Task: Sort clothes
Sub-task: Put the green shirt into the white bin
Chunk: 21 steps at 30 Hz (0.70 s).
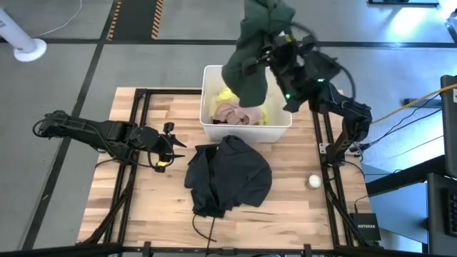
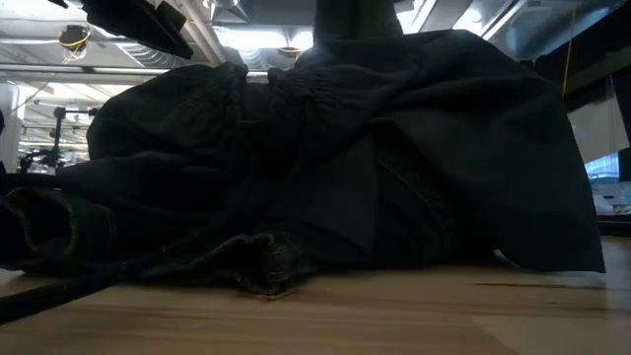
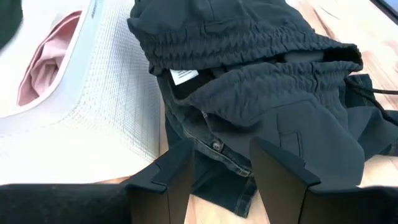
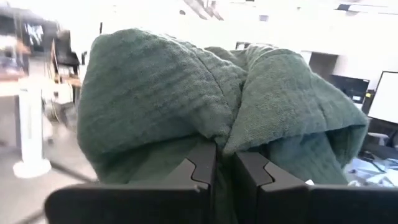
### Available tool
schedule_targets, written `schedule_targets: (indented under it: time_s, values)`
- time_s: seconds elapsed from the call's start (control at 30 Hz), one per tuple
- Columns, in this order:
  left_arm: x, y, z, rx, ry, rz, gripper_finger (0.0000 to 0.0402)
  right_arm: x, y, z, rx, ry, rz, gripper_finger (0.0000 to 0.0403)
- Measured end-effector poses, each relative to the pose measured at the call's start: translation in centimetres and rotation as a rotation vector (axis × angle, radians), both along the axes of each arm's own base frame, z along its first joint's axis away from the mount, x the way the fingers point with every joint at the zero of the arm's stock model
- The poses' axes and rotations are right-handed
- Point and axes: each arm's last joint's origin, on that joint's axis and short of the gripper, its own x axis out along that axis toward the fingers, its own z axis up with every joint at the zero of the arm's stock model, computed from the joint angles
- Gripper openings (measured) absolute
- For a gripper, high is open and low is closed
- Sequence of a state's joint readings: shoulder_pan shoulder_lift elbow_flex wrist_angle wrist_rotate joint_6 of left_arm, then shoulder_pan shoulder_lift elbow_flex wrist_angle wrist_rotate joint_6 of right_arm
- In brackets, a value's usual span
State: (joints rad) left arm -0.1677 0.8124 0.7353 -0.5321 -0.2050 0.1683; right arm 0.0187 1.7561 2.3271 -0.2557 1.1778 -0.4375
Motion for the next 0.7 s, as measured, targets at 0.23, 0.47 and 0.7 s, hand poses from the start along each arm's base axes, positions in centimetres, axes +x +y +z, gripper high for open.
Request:
schedule_targets:
  time_s: [0.23, 0.47, 0.7]
  values:
    - [0.0, 0.0, 0.0, -0.002, 0.001, 0.002, 0.0153, 1.1, -1.4, -5.6, 0.171, 0.169, -0.028, 0.0034]
    - [0.0, 0.0, 0.0, -0.008, 0.001, 0.006, 0.0153, 1.4, -2.2, -12.7, 0.348, 0.310, -0.128, 0.0035]
    - [0.0, 0.0, 0.0, -0.009, 0.001, 0.006, 0.0153, 2.4, -3.7, -19.5, 0.491, 0.448, -0.147, 0.0035]
